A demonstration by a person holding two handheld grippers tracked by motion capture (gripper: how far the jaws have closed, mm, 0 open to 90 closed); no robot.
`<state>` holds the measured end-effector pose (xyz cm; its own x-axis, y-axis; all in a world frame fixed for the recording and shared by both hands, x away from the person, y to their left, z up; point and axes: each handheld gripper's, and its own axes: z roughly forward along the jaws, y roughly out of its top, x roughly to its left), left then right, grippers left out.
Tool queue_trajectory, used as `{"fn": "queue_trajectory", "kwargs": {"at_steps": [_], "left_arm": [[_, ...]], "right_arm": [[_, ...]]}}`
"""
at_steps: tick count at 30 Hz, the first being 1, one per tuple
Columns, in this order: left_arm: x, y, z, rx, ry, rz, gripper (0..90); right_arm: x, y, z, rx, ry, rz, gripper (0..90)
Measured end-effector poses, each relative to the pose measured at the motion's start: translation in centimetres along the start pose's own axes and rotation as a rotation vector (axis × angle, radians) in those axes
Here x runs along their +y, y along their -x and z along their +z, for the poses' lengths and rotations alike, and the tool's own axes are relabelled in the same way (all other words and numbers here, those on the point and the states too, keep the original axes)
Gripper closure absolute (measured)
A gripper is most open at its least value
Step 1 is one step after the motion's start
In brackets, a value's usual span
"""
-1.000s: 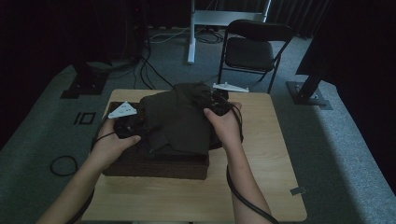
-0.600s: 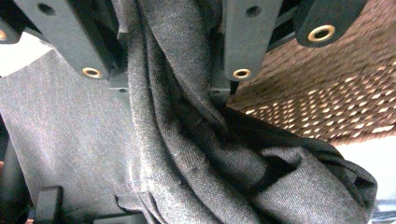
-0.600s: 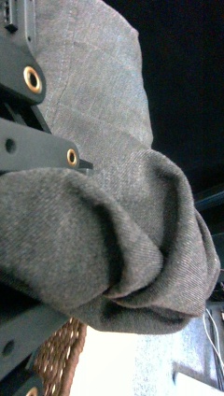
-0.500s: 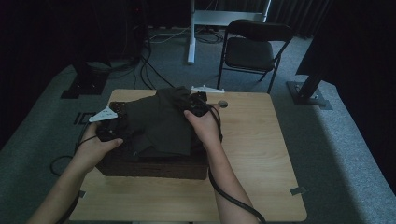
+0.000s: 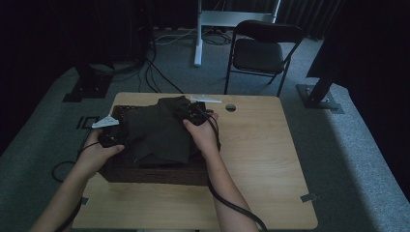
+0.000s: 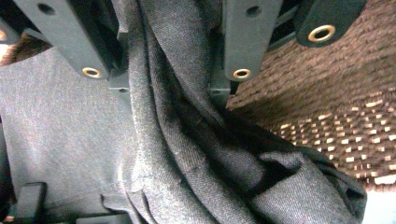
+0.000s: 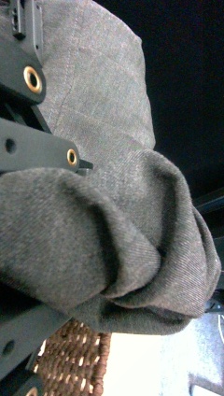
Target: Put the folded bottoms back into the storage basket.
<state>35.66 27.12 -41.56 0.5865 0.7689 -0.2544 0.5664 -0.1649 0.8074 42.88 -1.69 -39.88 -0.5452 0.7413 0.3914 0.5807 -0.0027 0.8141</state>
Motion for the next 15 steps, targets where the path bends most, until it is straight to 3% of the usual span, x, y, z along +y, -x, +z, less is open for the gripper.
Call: {"fn": "queue_trajectory", "kwargs": {"at_steps": [8, 15], "left_arm": [[-1.2, -0.6, 2.1, 0.039, -0.097, -0.017, 67.3], [-0.8, -0.7, 2.8, 0.078, -0.158, -0.012, 67.0]], "right_arm": [[-2.5, 1.4, 2.0, -0.029, -0.036, 0.028, 67.3], [-3.9, 2.1, 3.3, -0.056, -0.063, 0.060, 67.3]]}}
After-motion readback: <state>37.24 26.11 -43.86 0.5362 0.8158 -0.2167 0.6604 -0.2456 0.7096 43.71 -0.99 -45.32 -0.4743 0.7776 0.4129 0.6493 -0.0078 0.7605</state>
